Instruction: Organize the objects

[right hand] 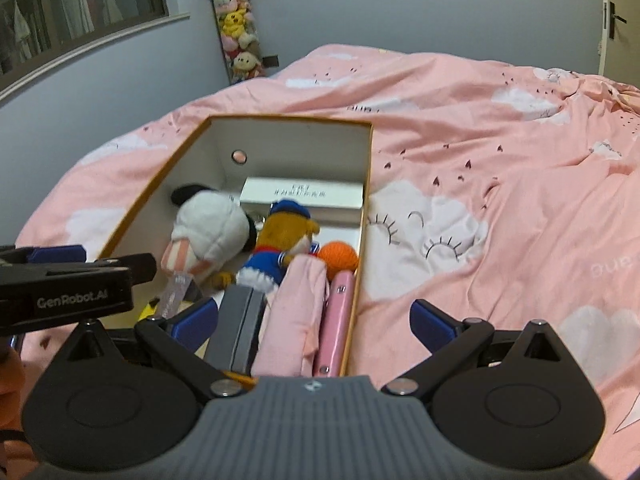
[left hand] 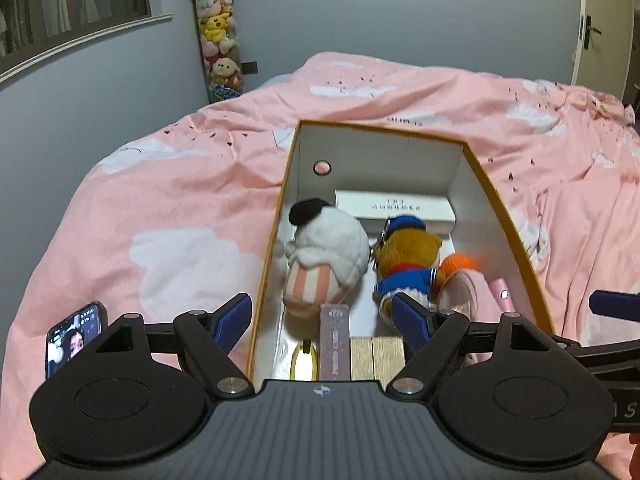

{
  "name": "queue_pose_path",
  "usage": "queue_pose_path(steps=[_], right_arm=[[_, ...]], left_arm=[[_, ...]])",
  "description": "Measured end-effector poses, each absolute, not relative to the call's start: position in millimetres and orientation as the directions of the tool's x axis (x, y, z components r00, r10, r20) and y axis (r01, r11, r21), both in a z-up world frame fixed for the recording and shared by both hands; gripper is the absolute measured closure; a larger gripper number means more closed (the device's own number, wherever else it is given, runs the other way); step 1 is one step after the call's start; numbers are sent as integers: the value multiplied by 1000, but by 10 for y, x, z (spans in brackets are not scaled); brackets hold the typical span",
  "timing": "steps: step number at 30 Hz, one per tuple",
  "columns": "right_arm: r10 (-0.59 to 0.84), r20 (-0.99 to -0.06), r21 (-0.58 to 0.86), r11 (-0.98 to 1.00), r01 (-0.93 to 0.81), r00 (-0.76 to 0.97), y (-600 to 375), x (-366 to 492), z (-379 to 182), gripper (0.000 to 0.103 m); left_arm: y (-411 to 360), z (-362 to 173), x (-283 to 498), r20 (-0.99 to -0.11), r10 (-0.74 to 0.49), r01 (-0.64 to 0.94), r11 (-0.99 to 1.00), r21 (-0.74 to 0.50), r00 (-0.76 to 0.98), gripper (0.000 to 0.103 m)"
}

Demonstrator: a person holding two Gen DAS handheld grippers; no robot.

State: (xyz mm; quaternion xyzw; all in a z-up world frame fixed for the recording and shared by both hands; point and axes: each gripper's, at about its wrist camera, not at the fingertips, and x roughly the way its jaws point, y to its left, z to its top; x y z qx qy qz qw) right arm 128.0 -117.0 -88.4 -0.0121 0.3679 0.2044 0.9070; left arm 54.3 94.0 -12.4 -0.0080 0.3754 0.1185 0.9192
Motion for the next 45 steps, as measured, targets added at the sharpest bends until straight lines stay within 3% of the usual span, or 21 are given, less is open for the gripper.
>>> queue_pose_path(steps=[14,45], right_arm=[[349,-730,118,911,-395,587,-1116,1305,-1053,1],[343,-719,100,912,-398,605,-1108,1262,-1017,1]], left_arm=[[928,-279,557,-713,237,-218,969,120,660,10],[913,-231,522,-696,241,-213,969,128,677,10]])
